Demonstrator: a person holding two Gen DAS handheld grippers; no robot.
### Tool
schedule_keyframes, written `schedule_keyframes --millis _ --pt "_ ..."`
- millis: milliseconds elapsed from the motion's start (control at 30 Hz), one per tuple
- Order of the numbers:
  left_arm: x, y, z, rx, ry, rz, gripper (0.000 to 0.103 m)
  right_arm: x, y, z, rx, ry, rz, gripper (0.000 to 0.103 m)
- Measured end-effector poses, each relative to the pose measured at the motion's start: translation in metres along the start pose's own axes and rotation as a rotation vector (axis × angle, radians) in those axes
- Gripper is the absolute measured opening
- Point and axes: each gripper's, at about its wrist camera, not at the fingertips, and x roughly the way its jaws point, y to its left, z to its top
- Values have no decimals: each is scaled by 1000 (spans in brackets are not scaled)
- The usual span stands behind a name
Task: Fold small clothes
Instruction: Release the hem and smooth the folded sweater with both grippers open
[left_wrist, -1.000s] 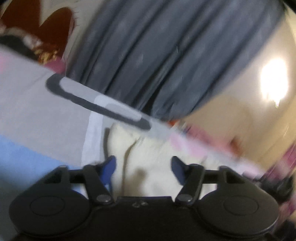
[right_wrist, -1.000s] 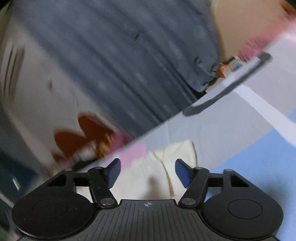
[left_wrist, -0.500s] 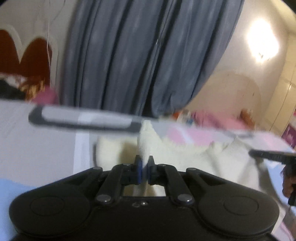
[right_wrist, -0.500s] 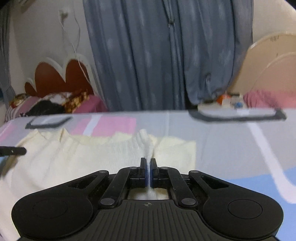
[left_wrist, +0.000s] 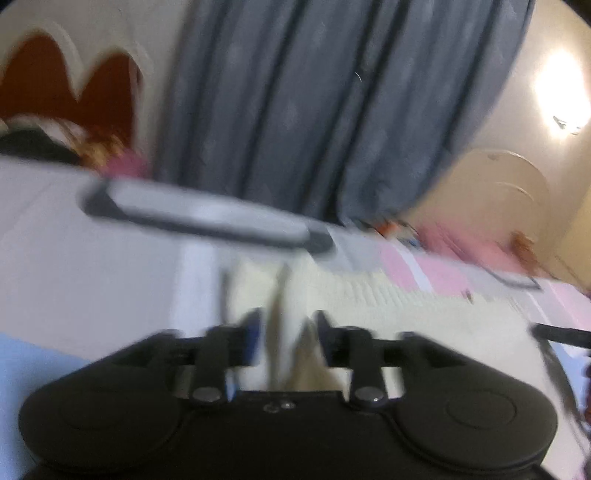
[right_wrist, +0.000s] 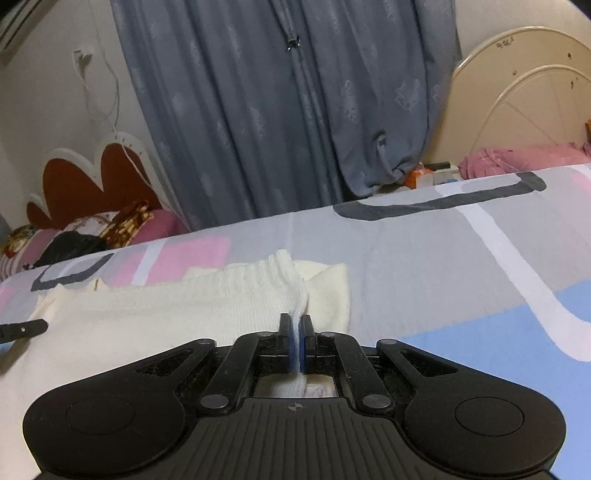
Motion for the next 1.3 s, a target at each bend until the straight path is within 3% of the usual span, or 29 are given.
schedule_keyframes --millis 33,67,100,200,300,333,400,433,467,500,533,600,633,667,700,733,800,933,1033,1067,1200,1300 --pt "-9 -8 4 25 -62 22 85 -7 5 5 -36 -34 -47 3" --pt "-14 -18 6 40 -98 9 86 -11 11 12 -62 -67 -73 18" --pt "-10 -31 10 58 -74 -29 86 -12 18 16 -69 -79 -40 33" --pt "8 -80 9 197 -10 -8 85 2 54 20 -89 -21 58 33" --pt "23 -102 1 240 33 -40 86 17 97 16 -135 19 145 33" --pt "28 -103 -1 257 46 -17 87 23 106 13 -150 40 163 33" --pt "36 -92 -5 302 45 110 86 38 112 9 -156 87 165 33" --pt "41 -80 -7 319 50 194 86 43 106 8 -148 102 141 33" --pt "43 -63 -9 294 66 210 88 43 96 6 -135 84 104 33" --pt "42 -45 -7 225 81 138 88 43 82 7 -116 64 35 33" --pt "40 -36 -5 186 93 113 89 42 64 9 -88 54 -26 32" --pt "37 -26 -1 162 88 117 88 41 44 13 -36 63 6 31" --pt "33 -25 1 149 77 143 80 39 45 15 -45 75 10 31" --pt "22 -29 3 139 44 174 77 34 49 18 -65 77 -1 32" --pt "11 -34 5 131 2 154 79 25 55 19 -79 57 -8 32" --pt "-1 -42 5 112 -35 94 84 16 60 18 -92 30 15 32" --pt "-13 -68 0 128 -19 -8 87 2 75 10 -119 16 83 32" --pt "-16 -113 -29 208 39 -88 87 -8 113 -22 -234 58 173 32" --pt "-10 -111 -49 245 102 -11 87 -13 121 -43 -298 66 151 32" --pt "-15 -102 -54 241 87 -2 87 -16 116 -48 -293 60 133 32" --pt "-36 -74 -62 217 55 42 87 -37 65 -51 -175 42 -3 32" --pt "-53 -85 -55 153 34 37 84 -47 51 -48 -77 44 14 32"
